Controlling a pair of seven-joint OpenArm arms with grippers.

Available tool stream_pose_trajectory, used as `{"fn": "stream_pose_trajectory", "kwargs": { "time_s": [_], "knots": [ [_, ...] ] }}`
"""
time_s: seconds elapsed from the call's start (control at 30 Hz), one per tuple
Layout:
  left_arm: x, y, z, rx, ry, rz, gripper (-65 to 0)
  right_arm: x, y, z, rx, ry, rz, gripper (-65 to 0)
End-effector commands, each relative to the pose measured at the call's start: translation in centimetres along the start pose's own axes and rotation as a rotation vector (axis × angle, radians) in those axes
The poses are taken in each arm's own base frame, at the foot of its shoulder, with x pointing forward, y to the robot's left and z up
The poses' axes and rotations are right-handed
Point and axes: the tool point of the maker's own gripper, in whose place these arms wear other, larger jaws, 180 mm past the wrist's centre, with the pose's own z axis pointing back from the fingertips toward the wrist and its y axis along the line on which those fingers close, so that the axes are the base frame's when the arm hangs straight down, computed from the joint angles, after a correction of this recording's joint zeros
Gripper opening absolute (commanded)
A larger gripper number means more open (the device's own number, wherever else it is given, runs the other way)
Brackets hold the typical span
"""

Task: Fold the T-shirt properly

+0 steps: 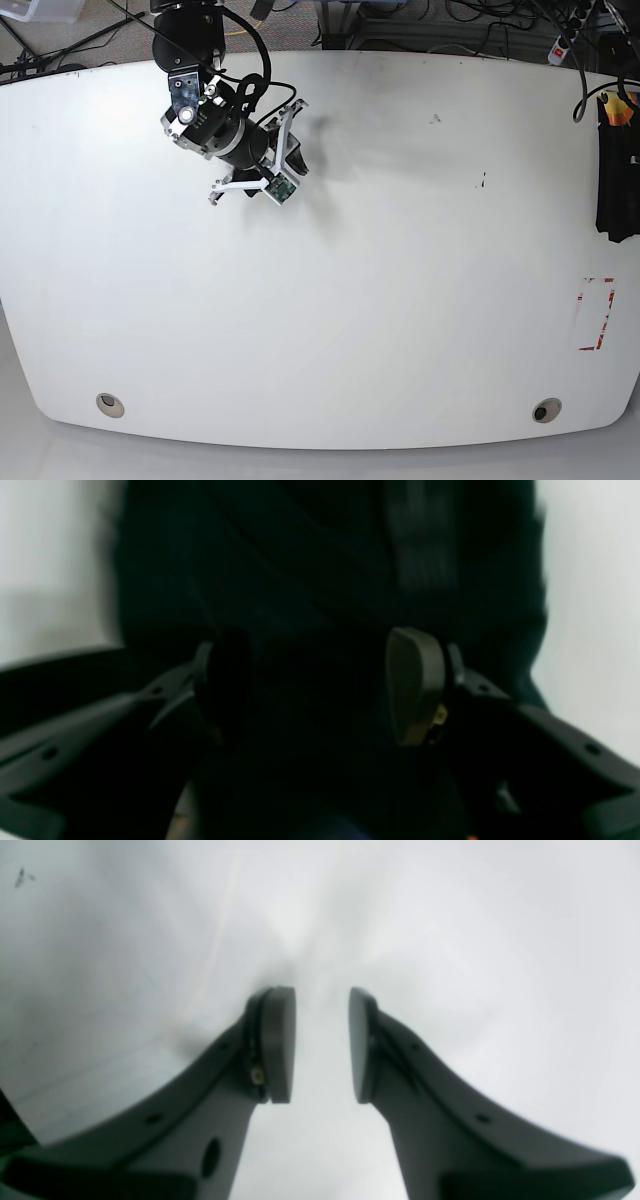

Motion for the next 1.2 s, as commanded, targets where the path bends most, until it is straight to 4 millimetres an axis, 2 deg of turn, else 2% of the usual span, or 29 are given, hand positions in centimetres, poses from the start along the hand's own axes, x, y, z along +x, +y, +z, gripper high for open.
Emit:
{"fn": "stream_pose_trajectory", "kwargs": {
  "time_s": [0.0,0.07,0.1,0.17,0.27,0.33,0.43,0.5,0.63,0.7,0.87,1.0,1.17],
  "knots": [
    [4.9,2.2,2.8,0.080,-0.115,-0.084,-25.4,1.6,-0.6,0.5,-0.020,-0.059,0.015,-48.5],
    [6.2,0.9,3.1,0.079,-0.158,-0.113,-25.4,1.9,-1.2,0.7,-0.038,-0.090,0.011,-48.5],
    [7.0,-0.8,3.1,0.064,-0.193,-0.124,-25.6,2.1,-1.9,1.0,-0.055,-0.119,0.003,-48.5],
    [8.1,-2.7,3.6,0.052,-0.239,-0.149,-26.2,2.6,-2.7,1.3,-0.076,-0.166,-0.011,-48.5],
    [9.3,-6.2,4.5,0.022,-0.309,-0.188,-26.2,2.3,-4.5,1.7,-0.117,-0.219,-0.055,-48.5],
    [10.8,-9.6,5.0,-0.018,-0.399,-0.171,-26.2,2.2,-6.1,2.3,-0.159,-0.270,-0.086,-48.5],
    [13.2,-12.5,6.2,-0.011,-0.557,-0.049,-26.2,1.8,-7.9,2.9,-0.206,-0.336,-0.123,-48.5],
    [13.1,-14.2,6.9,-0.015,-0.626,0.026,-26.2,1.5,-9.2,3.7,-0.245,-0.384,-0.150,-48.5],
    [13.3,-17.8,8.0,-0.042,-0.748,0.131,-26.2,-0.4,-10.8,4.8,-0.312,-0.425,-0.184,-48.5],
    [12.1,-19.8,8.1,-0.059,-0.774,0.193,-26.2,-1.4,-11.5,5.6,-0.348,-0.453,-0.195,-48.5],
    [8.4,-23.1,8.1,-0.076,-0.757,0.280,-26.4,-4.7,-11.1,7.0,-0.388,-0.448,-0.243,-48.5],
    [4.4,-25.1,8.6,-0.100,-0.702,0.316,-26.4,-8.1,-9.8,8.0,-0.396,-0.380,-0.295,-48.5],
    [-0.7,-27.1,10.6,-0.114,-0.626,0.348,-26.5,-11.4,-7.9,10.0,-0.389,-0.362,-0.414,-48.5]
  ]
}}
